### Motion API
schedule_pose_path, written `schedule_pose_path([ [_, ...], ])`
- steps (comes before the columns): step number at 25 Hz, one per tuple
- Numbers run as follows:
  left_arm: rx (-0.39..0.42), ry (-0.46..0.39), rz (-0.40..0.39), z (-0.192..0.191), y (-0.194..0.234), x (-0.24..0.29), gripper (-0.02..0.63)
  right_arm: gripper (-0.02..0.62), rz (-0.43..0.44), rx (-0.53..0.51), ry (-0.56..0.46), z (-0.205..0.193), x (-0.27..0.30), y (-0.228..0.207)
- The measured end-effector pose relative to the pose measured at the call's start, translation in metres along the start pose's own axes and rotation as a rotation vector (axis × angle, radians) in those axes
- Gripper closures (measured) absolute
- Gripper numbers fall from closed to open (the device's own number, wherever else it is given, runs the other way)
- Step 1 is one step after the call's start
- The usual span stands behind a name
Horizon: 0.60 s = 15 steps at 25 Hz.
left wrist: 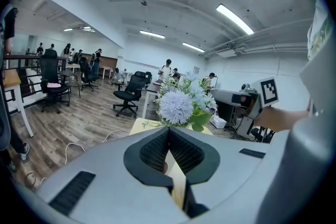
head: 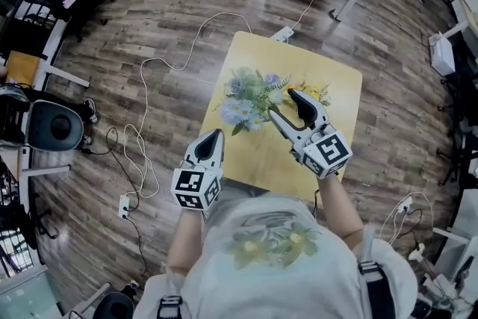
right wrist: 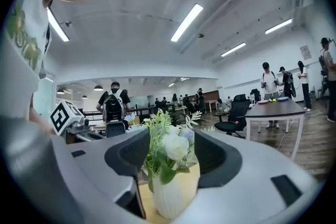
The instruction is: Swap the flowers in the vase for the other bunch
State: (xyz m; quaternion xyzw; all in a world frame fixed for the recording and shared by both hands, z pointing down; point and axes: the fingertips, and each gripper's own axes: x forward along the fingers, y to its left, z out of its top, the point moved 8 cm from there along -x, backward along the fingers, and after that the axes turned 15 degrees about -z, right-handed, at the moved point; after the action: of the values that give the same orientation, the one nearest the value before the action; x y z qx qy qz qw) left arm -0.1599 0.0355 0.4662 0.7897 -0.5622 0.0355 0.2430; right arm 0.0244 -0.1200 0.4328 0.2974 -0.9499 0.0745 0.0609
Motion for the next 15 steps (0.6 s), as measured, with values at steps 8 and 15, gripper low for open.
schedule_pose_path([
  [8, 0.001, -0.004, -0.004, 0.000, -0.009, -0.003, 0.589, 0.350, -0.039, 0.177, 0.064, -0.014, 0.034, -0.011],
  [15, -0.007, -0.010, 0.013, -0.006, -0.003, -0.017, 0.589, 0.470, 0.038, 0.219, 0.107, -0.025, 0.035, 0.000],
])
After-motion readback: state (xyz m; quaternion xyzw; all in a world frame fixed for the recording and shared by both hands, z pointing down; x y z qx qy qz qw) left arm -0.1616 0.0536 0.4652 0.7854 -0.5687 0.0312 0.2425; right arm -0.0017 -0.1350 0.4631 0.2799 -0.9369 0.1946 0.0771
